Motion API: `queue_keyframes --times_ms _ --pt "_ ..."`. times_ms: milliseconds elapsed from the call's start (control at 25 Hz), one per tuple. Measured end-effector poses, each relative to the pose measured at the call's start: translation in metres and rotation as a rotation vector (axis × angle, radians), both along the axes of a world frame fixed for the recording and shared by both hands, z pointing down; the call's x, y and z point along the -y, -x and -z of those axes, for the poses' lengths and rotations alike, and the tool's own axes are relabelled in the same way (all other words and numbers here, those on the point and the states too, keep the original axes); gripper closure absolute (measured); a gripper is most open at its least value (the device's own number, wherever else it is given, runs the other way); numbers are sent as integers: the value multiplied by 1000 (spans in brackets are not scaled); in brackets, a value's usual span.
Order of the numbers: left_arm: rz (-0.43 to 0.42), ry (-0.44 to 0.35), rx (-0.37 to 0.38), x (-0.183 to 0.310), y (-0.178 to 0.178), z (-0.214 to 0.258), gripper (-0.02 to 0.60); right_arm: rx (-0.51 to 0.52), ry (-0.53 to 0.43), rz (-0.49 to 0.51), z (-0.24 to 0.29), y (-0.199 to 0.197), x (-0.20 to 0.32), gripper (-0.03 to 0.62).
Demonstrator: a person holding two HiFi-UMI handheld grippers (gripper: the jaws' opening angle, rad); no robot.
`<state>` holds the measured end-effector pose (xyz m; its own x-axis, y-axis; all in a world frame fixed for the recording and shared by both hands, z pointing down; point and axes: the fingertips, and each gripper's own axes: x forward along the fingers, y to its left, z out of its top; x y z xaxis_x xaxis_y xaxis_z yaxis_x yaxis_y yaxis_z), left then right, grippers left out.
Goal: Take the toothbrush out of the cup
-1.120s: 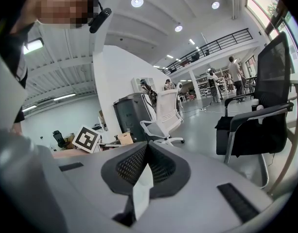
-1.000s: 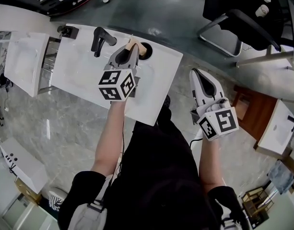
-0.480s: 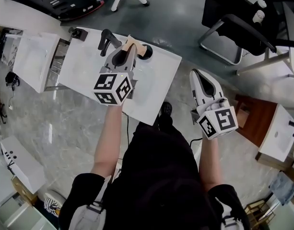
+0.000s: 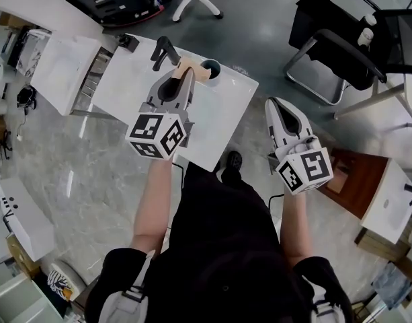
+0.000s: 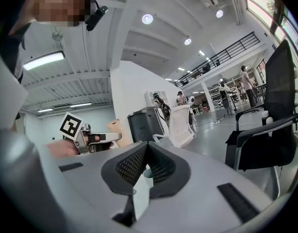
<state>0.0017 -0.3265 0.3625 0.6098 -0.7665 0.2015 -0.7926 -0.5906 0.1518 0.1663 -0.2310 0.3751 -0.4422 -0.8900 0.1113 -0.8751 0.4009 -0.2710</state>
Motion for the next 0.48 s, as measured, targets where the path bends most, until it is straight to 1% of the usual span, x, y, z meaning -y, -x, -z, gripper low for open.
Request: queue_keyframes --times_ms 280,480 --pt "-10 4 -5 -26 8 7 541 17 16 22 -6 13 -4 563" --pt "-15 17 -11 -40 26 4 541 22 26 34 -12 33 -7 563"
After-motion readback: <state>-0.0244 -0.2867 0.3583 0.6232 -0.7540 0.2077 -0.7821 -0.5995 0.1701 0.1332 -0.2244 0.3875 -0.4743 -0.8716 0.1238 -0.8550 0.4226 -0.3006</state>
